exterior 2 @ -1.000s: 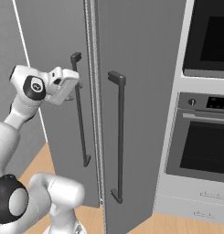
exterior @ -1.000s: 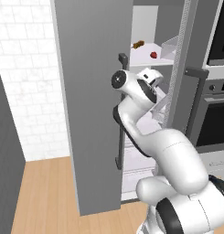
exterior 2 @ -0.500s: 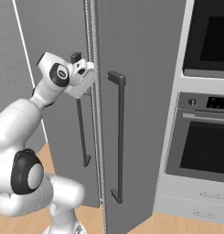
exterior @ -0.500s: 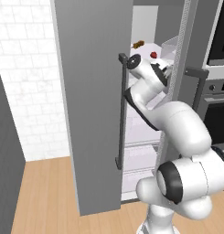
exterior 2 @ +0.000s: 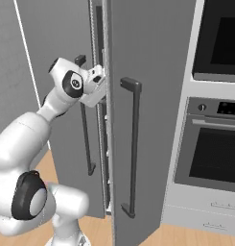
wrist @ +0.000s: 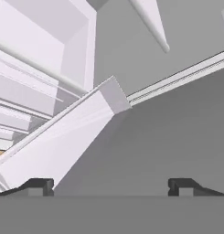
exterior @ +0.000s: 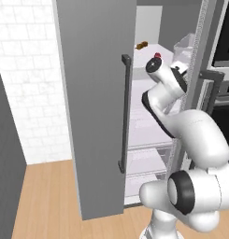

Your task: Take the strawberry from the fridge and place it on top of the pancake, located on the dining counter.

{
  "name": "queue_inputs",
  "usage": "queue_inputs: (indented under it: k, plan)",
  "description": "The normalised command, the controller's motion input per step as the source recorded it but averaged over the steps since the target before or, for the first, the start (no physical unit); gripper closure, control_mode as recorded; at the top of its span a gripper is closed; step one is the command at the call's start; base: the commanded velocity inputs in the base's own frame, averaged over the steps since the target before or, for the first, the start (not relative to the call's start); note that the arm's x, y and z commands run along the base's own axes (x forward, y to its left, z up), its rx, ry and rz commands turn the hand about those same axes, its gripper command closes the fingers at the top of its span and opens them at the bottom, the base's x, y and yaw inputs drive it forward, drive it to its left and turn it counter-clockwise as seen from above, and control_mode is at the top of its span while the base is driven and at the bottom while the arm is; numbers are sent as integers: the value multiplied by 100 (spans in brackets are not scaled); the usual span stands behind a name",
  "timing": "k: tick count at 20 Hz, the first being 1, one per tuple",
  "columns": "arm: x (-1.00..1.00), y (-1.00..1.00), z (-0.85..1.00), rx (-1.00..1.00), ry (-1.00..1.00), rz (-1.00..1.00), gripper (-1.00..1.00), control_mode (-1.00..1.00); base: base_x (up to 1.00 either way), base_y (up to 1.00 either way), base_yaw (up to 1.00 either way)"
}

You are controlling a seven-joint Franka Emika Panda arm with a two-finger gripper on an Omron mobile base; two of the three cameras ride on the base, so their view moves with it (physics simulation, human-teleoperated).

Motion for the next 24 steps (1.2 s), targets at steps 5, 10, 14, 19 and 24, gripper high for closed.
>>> queue_inputs:
  k: [5, 10, 14, 19, 24]
  plan:
    - [-3, -98, 0, 6, 0, 0, -100, -100, 0, 0, 0]
    - [0, -100, 0, 8, 0, 0, -100, -100, 0, 0, 0]
    - [0, -100, 0, 9, 0, 0, -100, -100, 0, 0, 0]
    - [0, -100, 0, 10, 0, 0, -100, -100, 0, 0, 0]
    - [0, -100, 0, 10, 0, 0, -100, -100, 0, 0, 0]
